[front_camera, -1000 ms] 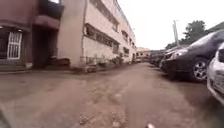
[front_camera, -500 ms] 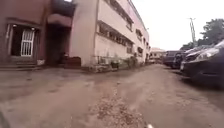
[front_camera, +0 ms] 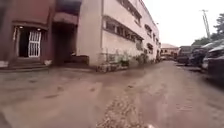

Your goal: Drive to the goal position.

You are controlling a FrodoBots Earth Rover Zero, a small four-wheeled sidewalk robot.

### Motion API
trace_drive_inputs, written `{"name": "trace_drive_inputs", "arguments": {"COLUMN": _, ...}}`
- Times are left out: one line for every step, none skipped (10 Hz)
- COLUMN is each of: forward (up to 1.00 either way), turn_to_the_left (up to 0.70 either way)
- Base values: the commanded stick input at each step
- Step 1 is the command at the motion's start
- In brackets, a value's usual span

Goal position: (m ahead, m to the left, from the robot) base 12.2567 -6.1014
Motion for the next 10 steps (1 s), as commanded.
{"name": "trace_drive_inputs", "arguments": {"forward": 1.00, "turn_to_the_left": -0.28}}
{"name": "trace_drive_inputs", "arguments": {"forward": 1.00, "turn_to_the_left": -0.28}}
{"name": "trace_drive_inputs", "arguments": {"forward": 1.00, "turn_to_the_left": -0.28}}
{"name": "trace_drive_inputs", "arguments": {"forward": 1.00, "turn_to_the_left": -0.28}}
{"name": "trace_drive_inputs", "arguments": {"forward": 1.00, "turn_to_the_left": -0.28}}
{"name": "trace_drive_inputs", "arguments": {"forward": 1.00, "turn_to_the_left": -0.10}}
{"name": "trace_drive_inputs", "arguments": {"forward": 1.00, "turn_to_the_left": 0.12}}
{"name": "trace_drive_inputs", "arguments": {"forward": 1.00, "turn_to_the_left": 0.12}}
{"name": "trace_drive_inputs", "arguments": {"forward": 1.00, "turn_to_the_left": 0.12}}
{"name": "trace_drive_inputs", "arguments": {"forward": 1.00, "turn_to_the_left": 0.12}}
